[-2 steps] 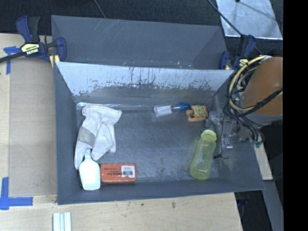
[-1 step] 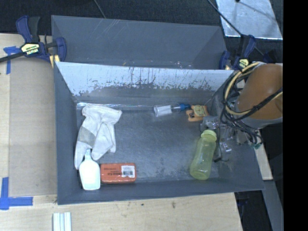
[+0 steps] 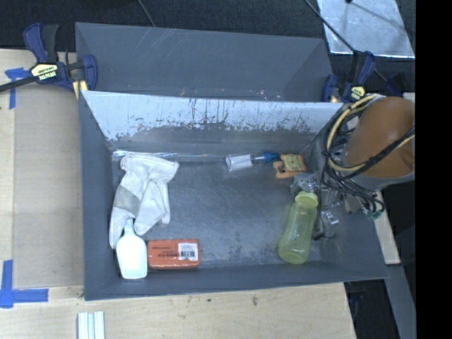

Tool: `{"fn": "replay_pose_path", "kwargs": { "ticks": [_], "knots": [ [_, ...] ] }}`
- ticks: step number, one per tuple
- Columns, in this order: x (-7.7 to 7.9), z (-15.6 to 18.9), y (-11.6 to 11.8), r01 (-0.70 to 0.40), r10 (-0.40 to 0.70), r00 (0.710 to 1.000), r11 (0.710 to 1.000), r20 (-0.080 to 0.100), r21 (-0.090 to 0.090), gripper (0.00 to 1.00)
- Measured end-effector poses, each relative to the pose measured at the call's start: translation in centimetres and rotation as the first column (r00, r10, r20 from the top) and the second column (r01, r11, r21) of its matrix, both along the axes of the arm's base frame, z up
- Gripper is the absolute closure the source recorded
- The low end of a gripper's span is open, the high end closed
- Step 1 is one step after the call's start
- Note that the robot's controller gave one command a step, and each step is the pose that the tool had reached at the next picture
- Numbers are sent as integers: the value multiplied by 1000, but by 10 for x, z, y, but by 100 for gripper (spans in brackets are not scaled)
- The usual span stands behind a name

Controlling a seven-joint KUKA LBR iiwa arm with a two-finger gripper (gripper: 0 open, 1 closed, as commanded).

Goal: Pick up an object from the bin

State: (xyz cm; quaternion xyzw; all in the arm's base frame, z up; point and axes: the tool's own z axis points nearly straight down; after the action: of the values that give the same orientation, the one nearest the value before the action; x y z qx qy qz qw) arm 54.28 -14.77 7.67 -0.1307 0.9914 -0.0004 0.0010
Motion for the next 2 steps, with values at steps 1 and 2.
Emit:
{"fn": "replay_pose_path", "kwargs": {
  "ticks": [1,2],
  "knots": [
    [18,-5,5,-302,302,953,953,-1,10,0],
    [28,-6,1,-347,347,938,938,-1,0,100]
  ]
}}
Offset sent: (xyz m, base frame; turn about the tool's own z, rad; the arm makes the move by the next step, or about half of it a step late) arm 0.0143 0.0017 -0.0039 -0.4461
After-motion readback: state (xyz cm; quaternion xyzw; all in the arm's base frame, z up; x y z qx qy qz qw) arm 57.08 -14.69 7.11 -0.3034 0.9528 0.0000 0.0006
